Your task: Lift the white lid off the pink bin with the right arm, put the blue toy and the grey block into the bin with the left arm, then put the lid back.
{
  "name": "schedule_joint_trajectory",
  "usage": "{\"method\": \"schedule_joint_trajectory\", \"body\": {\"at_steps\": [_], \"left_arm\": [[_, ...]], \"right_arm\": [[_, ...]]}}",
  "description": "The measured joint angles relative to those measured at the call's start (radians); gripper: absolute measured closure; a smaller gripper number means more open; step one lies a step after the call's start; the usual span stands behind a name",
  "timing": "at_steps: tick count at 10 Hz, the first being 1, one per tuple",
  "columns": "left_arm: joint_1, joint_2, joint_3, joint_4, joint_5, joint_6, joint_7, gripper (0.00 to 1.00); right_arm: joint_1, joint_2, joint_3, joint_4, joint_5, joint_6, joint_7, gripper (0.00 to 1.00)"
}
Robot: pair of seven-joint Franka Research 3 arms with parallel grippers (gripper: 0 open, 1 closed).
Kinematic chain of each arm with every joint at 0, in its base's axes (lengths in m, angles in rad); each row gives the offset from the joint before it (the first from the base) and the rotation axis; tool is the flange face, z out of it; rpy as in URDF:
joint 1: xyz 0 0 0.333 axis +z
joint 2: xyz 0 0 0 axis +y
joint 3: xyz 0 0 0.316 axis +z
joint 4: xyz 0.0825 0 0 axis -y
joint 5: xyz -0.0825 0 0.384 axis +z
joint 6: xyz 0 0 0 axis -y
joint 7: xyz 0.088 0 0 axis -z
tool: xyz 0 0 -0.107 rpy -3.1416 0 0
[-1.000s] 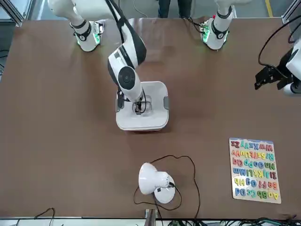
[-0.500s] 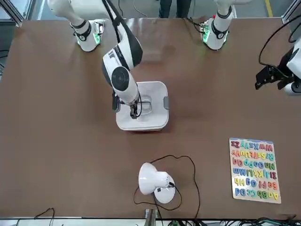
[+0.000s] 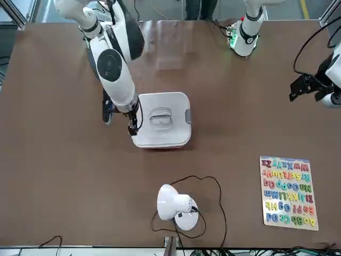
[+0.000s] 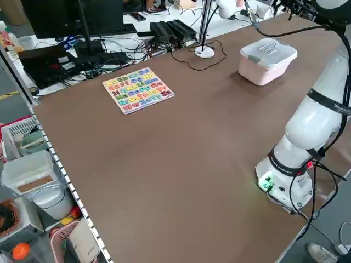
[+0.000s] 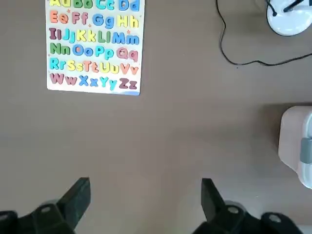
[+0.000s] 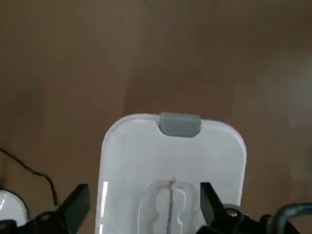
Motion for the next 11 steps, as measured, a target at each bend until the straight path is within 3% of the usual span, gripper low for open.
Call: {"method": "schedule_joint_trajectory", "body": {"at_steps": [6,11], "left_arm": [[0.001,0.000,0.000,0.004,0.000,0.000,0.000,0.00],[0.002,0.000,0.001,0.009,0.000,0.000,0.000,0.00]], "right_arm": [[-0.268,-0.172,-0.009,0.015,-0.063,-0.306,-1.003,0.00],[-0.503,-0.249,-0.010,0.015,-0.154,-0.381,-1.712,0.00]]}}
